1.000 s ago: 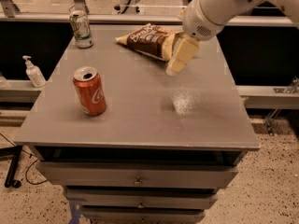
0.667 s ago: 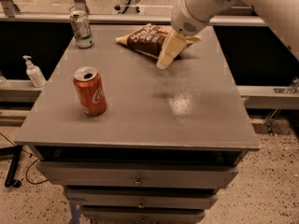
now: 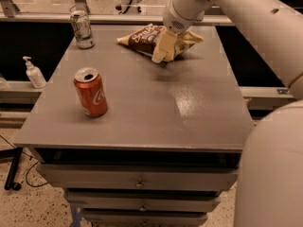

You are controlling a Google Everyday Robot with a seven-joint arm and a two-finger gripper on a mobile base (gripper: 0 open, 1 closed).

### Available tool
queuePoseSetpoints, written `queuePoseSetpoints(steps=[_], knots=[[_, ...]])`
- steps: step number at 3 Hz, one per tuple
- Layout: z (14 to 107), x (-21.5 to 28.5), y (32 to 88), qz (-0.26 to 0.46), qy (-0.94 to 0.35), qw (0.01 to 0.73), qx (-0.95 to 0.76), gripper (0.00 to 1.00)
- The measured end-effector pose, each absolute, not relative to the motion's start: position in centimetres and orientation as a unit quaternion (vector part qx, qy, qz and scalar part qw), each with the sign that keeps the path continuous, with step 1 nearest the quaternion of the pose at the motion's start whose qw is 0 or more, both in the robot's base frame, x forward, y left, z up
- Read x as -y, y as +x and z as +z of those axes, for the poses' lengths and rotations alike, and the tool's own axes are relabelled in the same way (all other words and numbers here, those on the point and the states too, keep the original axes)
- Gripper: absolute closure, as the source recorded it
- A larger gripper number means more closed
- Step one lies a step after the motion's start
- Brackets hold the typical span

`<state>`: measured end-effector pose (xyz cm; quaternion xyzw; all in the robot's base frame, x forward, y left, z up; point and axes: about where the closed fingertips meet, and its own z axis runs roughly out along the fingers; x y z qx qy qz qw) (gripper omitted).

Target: Pick brown chip bag

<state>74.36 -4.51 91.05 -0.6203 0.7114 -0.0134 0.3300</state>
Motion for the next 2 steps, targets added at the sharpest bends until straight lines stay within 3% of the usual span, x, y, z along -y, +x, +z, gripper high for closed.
queuePoseSetpoints(steps=[1,2], knots=[[89.8,3.8,75.9,-0.020,-0.617,0.321,-0.718,0.17],[88.5,3.4,76.2,-0.022,-0.618,0.311,-0.722,0.41]])
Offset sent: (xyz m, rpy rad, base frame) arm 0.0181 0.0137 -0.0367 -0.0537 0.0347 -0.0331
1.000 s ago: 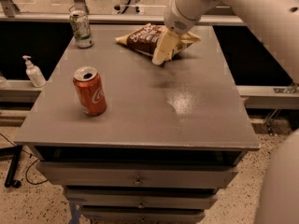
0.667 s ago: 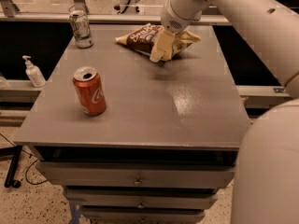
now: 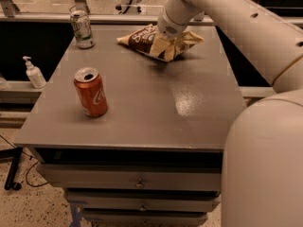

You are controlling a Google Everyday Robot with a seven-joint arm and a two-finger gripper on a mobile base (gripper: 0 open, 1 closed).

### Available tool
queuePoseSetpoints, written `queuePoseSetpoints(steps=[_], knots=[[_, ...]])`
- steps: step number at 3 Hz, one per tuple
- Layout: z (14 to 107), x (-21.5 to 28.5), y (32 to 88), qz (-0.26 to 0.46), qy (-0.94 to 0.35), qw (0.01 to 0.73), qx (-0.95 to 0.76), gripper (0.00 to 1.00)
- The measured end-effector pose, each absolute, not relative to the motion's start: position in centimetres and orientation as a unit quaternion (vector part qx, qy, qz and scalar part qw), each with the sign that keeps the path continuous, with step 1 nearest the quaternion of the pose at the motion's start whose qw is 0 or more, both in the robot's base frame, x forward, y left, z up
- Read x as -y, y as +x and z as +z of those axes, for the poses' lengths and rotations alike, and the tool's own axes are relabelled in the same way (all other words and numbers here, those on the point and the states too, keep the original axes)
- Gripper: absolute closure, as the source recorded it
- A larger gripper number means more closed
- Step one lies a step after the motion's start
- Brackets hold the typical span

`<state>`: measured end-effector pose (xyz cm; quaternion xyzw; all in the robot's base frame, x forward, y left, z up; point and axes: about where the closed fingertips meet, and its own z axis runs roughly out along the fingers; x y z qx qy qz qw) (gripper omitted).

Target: Pick brown chip bag

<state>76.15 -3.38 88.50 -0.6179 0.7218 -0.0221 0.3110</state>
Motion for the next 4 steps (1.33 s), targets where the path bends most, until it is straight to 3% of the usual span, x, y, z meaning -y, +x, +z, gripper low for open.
queuePoseSetpoints(steps=[2,3,4], knots=[[87.4,3.0,74.7,-0.021,-0.627,0.304,-0.717,0.88],[89.4,2.6,72.8,-0.011,-0.639,0.323,-0.698,1.00],[92.1,2.2,70.9,0.019,-0.650,0.351,-0.674,1.00]])
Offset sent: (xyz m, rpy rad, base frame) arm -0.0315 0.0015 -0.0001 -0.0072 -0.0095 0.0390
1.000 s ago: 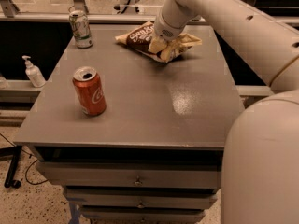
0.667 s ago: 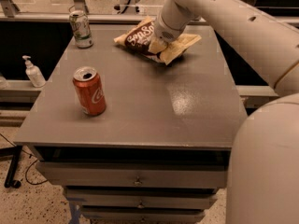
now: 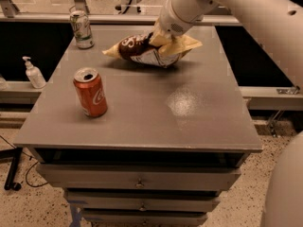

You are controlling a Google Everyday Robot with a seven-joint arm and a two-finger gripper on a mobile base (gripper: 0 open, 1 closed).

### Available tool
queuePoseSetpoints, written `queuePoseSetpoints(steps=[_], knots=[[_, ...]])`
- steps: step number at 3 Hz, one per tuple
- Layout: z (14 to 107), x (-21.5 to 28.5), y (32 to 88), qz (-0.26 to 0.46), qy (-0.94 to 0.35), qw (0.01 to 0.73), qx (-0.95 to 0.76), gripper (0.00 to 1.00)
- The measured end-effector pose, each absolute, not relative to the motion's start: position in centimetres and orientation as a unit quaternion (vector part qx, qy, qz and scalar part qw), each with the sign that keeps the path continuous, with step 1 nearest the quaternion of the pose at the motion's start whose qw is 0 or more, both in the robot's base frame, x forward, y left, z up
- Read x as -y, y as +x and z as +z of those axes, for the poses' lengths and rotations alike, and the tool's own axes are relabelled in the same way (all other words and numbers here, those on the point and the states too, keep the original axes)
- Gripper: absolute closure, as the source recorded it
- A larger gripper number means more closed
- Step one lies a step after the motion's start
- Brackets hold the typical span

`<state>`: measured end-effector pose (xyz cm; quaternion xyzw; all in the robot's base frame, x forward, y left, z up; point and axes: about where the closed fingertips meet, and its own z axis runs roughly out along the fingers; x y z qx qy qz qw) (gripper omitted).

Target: Pick brown chip bag

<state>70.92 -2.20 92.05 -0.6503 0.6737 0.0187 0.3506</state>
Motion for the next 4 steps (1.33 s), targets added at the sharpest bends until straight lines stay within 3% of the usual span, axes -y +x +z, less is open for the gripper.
queuePoseSetpoints(steps=[3,4], knots=[[102.7,2.9,69.4,0.141,-0.620,0.496,-0.591,1.00],[102.7,2.9,69.4,0.141,-0.620,0.496,-0.591,1.00]])
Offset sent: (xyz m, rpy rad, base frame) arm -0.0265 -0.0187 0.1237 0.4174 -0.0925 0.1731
